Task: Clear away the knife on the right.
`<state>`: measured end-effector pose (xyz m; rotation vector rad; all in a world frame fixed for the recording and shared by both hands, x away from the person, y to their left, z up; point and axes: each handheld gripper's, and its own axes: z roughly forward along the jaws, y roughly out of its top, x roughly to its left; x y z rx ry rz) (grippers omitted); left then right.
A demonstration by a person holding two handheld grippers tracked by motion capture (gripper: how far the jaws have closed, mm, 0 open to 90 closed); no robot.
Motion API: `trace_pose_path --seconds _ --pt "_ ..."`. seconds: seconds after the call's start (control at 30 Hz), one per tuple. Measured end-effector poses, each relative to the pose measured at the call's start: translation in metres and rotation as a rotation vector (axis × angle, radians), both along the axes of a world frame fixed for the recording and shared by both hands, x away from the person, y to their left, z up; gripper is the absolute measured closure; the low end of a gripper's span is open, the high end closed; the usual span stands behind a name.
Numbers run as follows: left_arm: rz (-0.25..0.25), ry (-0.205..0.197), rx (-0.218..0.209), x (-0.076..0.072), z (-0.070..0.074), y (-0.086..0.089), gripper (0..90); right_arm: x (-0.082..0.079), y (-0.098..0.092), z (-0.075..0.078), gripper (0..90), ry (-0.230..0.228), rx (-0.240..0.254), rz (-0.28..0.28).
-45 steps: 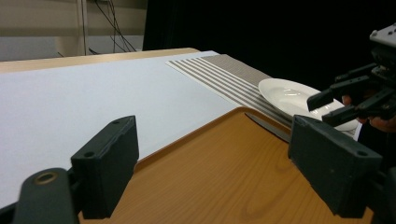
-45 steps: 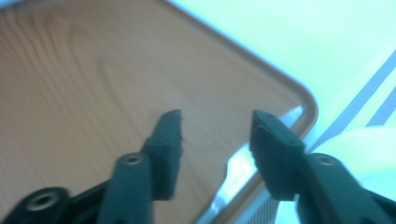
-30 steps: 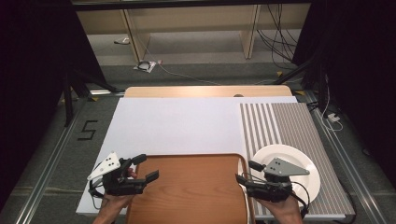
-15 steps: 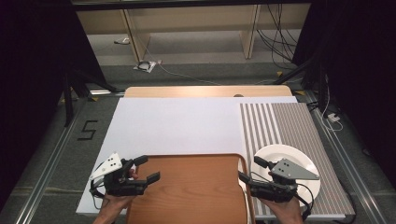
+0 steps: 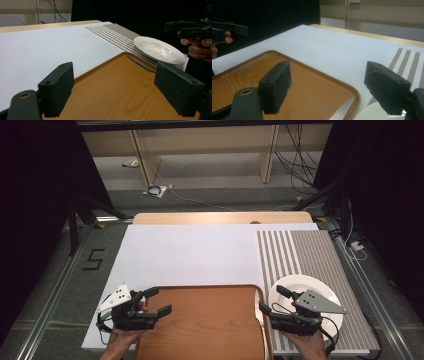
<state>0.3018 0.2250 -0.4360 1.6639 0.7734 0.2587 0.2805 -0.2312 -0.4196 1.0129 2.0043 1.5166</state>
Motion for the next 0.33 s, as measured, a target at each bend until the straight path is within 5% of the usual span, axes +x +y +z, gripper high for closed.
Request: trace_pose_path --seconds 0.33 --pt "0.003 -0.002 -0.001 -0.0001 0.0004 0.0007 16.2 -0.0001 0.0014 -0.0003 20.3 -0.005 -0.005 0.007"
